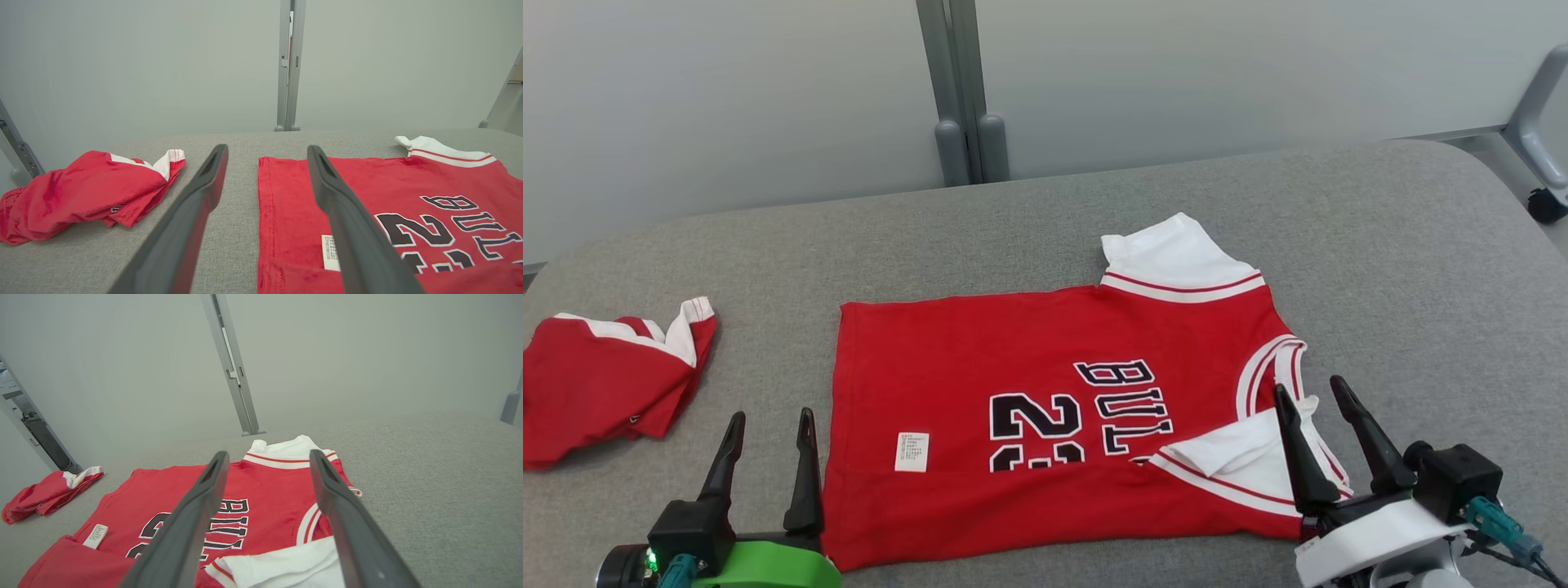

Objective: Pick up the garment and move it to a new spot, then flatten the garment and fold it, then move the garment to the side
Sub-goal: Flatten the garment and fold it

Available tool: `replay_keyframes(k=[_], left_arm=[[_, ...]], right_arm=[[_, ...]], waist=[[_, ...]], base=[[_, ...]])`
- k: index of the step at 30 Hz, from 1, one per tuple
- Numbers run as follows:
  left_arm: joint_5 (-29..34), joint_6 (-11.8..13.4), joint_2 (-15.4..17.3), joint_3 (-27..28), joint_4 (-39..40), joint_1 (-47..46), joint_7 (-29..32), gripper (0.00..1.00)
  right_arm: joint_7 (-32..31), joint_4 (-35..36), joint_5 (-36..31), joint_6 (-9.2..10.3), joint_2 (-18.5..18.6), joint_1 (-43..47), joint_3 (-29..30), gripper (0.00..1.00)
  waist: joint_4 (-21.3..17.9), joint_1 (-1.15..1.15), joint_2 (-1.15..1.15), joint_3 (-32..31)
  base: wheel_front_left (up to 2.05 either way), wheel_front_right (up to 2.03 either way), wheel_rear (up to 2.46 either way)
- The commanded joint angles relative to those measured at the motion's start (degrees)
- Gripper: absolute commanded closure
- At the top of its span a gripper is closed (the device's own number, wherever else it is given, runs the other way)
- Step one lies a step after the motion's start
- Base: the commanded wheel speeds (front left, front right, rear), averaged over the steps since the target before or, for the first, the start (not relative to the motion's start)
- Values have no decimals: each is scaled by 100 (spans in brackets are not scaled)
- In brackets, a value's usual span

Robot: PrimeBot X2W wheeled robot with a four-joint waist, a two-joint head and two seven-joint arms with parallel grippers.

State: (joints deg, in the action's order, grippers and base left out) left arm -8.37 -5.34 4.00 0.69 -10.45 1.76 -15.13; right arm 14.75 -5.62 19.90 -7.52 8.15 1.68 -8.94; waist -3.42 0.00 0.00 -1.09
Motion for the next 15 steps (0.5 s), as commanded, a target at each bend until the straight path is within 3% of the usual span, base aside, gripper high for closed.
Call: replay_keyframes(k=[1, 15], left_arm=[[31, -14, 24, 32, 13, 49, -1, 0], [36, 22, -16, 399, 19, 463, -1, 0]], right_arm=[[36, 44, -78, 7, -1, 109, -6, 0], [49, 129, -278, 7, -44, 440, 191, 0]], waist=[[2, 0, 0, 0], [42, 0, 0, -11]], base=[[0, 0, 0], [0, 0, 0]])
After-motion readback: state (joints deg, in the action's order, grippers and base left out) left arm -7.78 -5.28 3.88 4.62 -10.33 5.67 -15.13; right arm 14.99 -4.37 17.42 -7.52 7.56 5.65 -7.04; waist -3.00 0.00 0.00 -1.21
